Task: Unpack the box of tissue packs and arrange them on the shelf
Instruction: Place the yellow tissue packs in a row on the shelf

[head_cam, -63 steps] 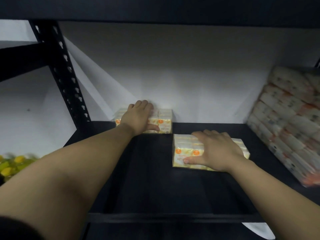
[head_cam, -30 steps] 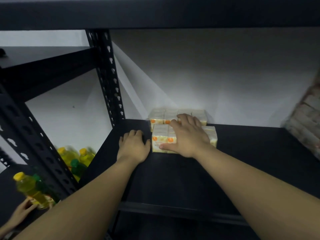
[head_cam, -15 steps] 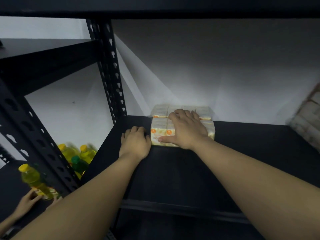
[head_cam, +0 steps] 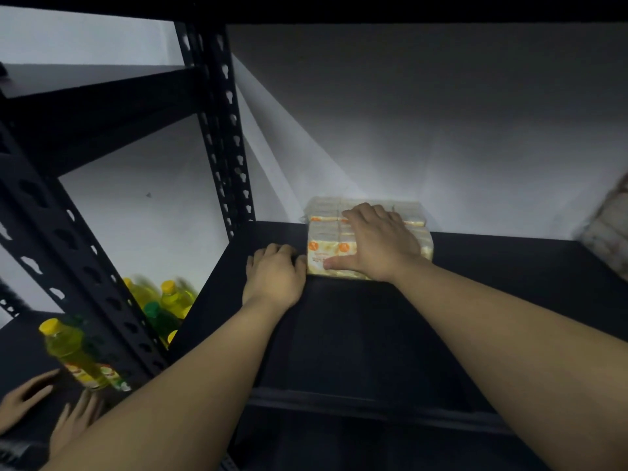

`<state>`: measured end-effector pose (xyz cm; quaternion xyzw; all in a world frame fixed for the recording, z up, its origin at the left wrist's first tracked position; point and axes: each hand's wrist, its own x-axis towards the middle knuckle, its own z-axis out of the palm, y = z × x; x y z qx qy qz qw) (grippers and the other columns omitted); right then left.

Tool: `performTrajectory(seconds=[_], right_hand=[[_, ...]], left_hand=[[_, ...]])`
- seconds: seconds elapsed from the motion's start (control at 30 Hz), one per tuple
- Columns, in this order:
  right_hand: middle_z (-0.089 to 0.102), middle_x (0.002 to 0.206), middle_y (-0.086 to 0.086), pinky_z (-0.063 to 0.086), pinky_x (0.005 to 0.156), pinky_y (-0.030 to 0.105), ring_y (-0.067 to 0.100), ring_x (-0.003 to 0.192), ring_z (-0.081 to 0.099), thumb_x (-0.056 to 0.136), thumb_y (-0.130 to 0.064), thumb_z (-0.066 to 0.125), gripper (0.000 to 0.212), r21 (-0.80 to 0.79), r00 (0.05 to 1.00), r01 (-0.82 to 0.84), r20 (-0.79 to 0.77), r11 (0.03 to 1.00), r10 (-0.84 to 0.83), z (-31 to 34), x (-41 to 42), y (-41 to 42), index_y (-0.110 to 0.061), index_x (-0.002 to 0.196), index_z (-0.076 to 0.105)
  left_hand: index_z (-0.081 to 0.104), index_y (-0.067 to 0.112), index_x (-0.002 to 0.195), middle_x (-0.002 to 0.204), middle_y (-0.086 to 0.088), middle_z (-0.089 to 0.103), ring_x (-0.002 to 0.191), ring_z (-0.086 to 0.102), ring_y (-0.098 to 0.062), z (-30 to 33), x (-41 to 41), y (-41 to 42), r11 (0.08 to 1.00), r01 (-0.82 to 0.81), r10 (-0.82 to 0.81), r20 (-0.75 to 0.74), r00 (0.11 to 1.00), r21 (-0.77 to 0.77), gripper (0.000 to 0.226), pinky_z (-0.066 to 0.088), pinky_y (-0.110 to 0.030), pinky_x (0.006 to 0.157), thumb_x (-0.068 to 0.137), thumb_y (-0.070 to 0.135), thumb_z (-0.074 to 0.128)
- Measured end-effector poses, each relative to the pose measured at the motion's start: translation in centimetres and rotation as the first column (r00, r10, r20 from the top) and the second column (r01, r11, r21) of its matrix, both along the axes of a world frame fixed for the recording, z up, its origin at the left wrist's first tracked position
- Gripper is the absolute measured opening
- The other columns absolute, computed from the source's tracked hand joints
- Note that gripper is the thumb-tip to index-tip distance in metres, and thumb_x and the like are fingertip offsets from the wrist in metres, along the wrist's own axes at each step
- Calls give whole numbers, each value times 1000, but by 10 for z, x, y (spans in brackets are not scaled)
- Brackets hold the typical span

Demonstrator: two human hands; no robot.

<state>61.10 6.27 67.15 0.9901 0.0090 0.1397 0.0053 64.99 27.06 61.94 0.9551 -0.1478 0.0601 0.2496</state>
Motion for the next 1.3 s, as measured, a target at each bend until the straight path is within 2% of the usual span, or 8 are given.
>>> performTrajectory(seconds=[0.13,0.3,0.43,0.57,0.67,0.77,1.0,1.3], right_hand=[[47,146,-3,35,111,44,23,131,45,66,-98,51,111,-7,1000,7,19,1000,-7,1,-1,3,-25,149,41],[49,148,-4,30,114,42,22,134,44,62,-94,62,114,114,999,-29,16,993,27,10,-15,7,-29,152,37],[50,146,-2,28,118,42,22,135,42,67,-81,72,103,186,979,-41,205,982,2,15,-39,2,-27,149,41],[47,145,2,34,113,46,25,135,40,76,-66,75,92,359,892,165,343,919,-294,-13,-81,-11,-22,149,41],[46,140,1,45,100,34,20,127,46,80,-52,81,88,607,865,221,240,764,-441,-37,-105,-17,-19,149,37],[55,130,-7,45,81,19,9,112,56,91,-35,78,64,742,896,145,182,655,-404,-43,-110,-19,-22,144,45],[65,122,-10,57,89,33,9,109,63,94,-29,76,47,782,891,146,162,606,-423,-46,-107,-24,-26,133,52],[68,115,0,54,74,33,15,96,65,94,-37,74,37,766,885,262,52,588,-463,-41,-103,-25,-21,118,51]], left_hand=[[64,21,126,124,-4,64,118,56,-27,2,-6,3,994,68,-68,4,998,-83,36,40,-49,110,106,35,38],[60,32,133,125,9,67,113,61,-13,8,-19,9,938,162,-187,-52,981,-307,37,51,-34,87,104,48,44],[56,29,140,130,13,67,119,62,-11,9,-21,12,928,140,-175,-71,982,-345,51,52,-34,95,97,57,61],[36,36,157,132,13,69,126,62,-13,7,-19,13,914,147,-185,-65,981,-379,71,50,-39,104,95,57,64],[14,52,160,138,12,66,127,60,-12,7,-20,12,897,210,-247,-47,968,-389,80,46,-35,108,98,51,64],[26,54,156,139,10,66,129,61,-14,3,-19,12,897,237,-260,-13,965,-373,67,44,-27,104,101,45,62],[30,49,155,135,9,69,124,64,-14,2,-19,11,901,233,-244,16,970,-365,63,47,-29,102,101,43,62],[19,25,162,137,0,65,129,60,-20,12,-31,5,930,78,-110,-70,991,-358,84,47,-38,104,97,43,68]])
